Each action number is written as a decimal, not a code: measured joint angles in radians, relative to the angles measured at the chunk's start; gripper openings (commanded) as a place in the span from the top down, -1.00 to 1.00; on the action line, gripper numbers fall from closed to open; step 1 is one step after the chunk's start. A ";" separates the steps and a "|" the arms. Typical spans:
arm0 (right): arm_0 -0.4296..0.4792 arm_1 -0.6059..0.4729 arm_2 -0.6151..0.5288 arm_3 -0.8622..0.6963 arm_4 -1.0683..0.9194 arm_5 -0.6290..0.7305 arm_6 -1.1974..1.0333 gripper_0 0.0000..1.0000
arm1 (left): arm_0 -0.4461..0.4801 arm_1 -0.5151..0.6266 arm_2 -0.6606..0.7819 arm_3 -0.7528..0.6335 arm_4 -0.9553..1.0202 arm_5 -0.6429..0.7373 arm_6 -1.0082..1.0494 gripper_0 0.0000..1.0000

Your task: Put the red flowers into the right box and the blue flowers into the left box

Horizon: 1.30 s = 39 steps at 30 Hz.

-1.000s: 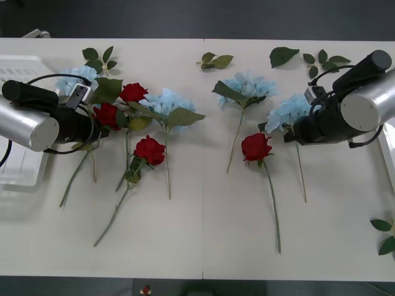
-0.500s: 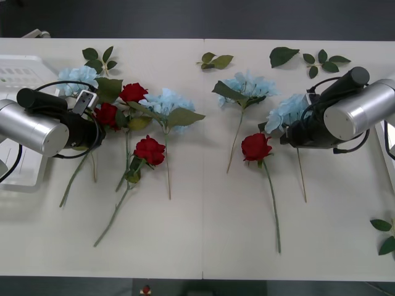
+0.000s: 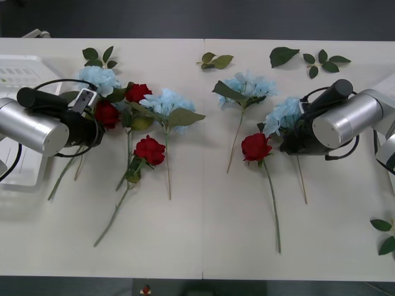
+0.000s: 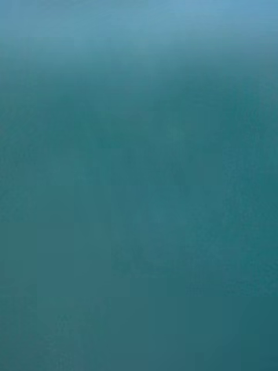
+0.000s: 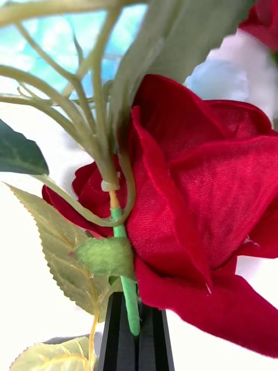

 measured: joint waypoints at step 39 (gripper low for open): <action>0.000 -0.004 -0.049 -0.002 -0.100 -0.020 0.001 1.00 | 0.000 0.095 0.206 -0.225 0.173 0.229 0.043 -1.00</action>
